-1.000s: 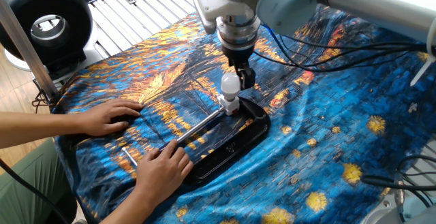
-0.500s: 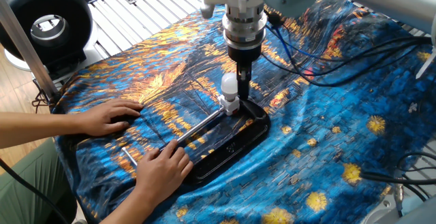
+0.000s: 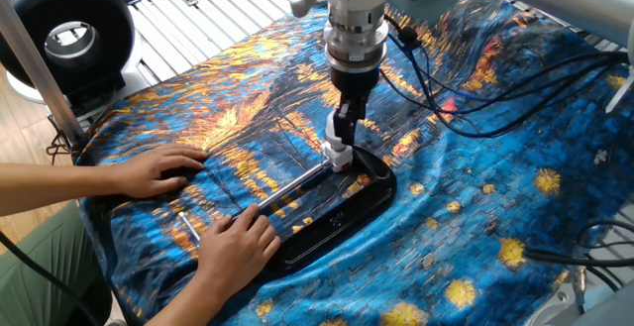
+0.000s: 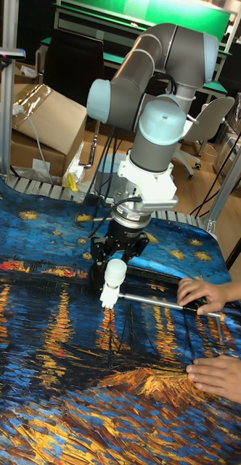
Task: Take out the light bulb by rotating it
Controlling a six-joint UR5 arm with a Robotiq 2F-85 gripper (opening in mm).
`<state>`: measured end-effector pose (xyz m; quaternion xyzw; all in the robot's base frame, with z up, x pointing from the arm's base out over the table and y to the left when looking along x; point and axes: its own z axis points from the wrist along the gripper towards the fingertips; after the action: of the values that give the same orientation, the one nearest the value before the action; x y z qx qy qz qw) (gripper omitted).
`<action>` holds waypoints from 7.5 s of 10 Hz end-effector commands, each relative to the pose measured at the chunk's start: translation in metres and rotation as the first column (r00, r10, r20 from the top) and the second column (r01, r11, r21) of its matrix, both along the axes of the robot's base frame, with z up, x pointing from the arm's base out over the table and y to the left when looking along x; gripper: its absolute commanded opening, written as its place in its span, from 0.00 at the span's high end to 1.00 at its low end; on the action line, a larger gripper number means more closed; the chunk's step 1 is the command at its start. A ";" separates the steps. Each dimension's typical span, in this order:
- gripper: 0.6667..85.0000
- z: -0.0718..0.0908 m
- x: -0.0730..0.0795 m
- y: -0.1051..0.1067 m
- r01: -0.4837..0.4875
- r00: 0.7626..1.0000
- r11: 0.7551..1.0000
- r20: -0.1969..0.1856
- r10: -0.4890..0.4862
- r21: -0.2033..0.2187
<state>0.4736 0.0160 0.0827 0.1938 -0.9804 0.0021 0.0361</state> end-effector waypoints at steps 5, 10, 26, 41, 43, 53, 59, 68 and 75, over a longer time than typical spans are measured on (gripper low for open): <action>0.43 -0.001 0.007 0.015 0.221 0.975 0.975 0.007 -0.221 0.030; 0.59 0.000 0.004 0.014 0.249 0.968 0.968 0.001 -0.250 0.022; 0.93 0.000 0.018 -0.001 -0.531 0.846 0.846 0.023 0.533 -0.048; 0.18 0.002 0.012 0.001 -0.514 0.856 0.857 0.050 0.514 -0.007; 0.20 0.003 0.010 -0.001 -0.353 0.935 0.936 0.047 0.352 0.001; 0.38 -0.002 0.009 0.011 0.152 0.988 0.988 0.020 -0.152 0.014; 0.68 0.000 0.012 0.012 0.248 0.968 0.969 0.039 -0.247 -0.022; 0.87 0.000 0.025 0.003 -0.310 0.947 0.950 0.073 0.313 -0.042; 0.92 0.012 0.016 -0.005 -0.516 0.855 0.852 0.005 0.518 -0.085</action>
<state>0.4917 0.0108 0.0901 0.4253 -0.9032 0.0529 0.0245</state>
